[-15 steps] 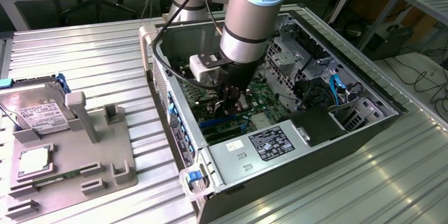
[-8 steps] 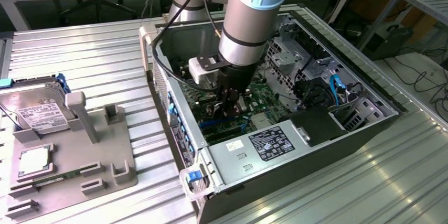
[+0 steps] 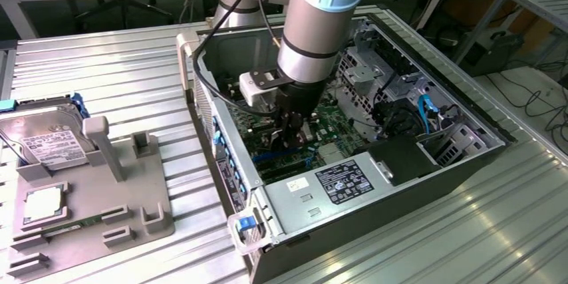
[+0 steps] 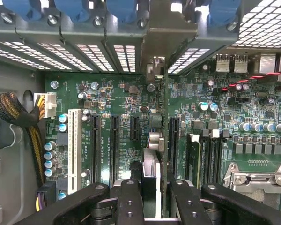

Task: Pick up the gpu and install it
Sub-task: 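Insert the gpu into the slot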

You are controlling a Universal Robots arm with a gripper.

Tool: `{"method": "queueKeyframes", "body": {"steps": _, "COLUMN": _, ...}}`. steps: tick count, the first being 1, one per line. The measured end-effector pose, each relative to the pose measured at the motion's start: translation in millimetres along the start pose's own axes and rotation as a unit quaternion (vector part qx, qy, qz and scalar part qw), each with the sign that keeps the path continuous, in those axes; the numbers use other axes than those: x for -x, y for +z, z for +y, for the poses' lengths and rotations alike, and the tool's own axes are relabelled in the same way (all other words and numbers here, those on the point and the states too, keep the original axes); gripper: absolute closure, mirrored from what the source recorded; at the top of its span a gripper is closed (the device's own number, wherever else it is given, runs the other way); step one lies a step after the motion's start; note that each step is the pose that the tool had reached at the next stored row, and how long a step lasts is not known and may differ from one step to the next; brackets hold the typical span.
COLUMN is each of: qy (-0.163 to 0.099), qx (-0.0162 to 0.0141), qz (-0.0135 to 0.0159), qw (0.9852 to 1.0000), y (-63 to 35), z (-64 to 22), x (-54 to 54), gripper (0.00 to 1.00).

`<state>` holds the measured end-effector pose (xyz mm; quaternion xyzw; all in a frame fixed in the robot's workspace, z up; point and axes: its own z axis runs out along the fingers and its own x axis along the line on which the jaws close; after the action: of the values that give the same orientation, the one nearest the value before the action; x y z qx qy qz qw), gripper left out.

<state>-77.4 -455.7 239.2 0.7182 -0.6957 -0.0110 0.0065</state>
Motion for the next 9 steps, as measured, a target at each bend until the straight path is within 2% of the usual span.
{"method": "queueKeyframes", "body": {"steps": 9, "qy": 0.0, "qx": 0.0, "qz": 0.0001, "qw": 1.0, "y": -0.2, "z": -0.5, "x": 0.9, "gripper": 0.72}}
